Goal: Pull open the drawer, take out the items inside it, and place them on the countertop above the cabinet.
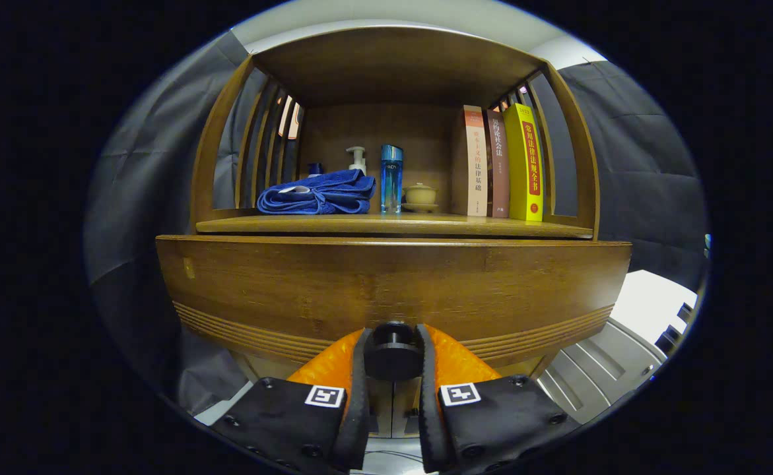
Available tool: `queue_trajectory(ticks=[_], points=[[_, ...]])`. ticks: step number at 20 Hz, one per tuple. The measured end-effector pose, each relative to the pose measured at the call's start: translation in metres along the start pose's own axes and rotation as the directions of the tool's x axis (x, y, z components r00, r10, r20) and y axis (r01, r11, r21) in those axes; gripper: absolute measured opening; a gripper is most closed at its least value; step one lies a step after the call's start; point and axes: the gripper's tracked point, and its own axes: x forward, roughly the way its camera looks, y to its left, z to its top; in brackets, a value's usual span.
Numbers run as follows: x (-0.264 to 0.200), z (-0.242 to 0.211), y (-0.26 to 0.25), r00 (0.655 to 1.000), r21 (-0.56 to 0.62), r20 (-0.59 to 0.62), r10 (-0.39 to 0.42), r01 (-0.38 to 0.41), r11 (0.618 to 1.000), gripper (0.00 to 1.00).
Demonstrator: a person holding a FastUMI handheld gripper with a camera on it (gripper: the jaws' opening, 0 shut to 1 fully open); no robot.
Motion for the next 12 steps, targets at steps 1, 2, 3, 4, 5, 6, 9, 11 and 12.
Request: queue_trajectory(ticks=[1, 2, 3, 4, 5, 6, 9, 11, 12], points=[[-0.004, 0.0, 0.0, 1.0, 0.004, -0.001, -0.001, 0.001, 1.0, 0.4], [-0.01, 0.001, 0.0, 1.0, 0.005, 0.001, -0.001, 0.001, 1.0, 0.4], [-0.015, 0.001, 0.0, 1.0, 0.005, 0.001, -0.001, 0.001, 1.0, 0.4], [-0.019, 0.001, 0.0, 1.0, 0.007, -0.002, -0.001, 0.001, 1.0, 0.39], [-0.023, 0.0, 0.0, 1.0, 0.01, -0.007, -0.001, 0.001, 1.0, 0.4], [-0.025, 0.0, 0.0, 1.0, 0.01, -0.014, 0.001, -0.001, 1.0, 0.39], [-0.037, -0.001, 0.0, 1.0, 0.003, -0.026, 0.005, -0.005, 1.0, 0.39], [-0.045, -0.001, 0.0, 1.0, 0.006, -0.031, 0.004, -0.004, 1.0, 0.39], [-0.048, -0.002, 0.001, 1.0, 0.009, -0.03, 0.004, -0.003, 1.0, 0.39]])
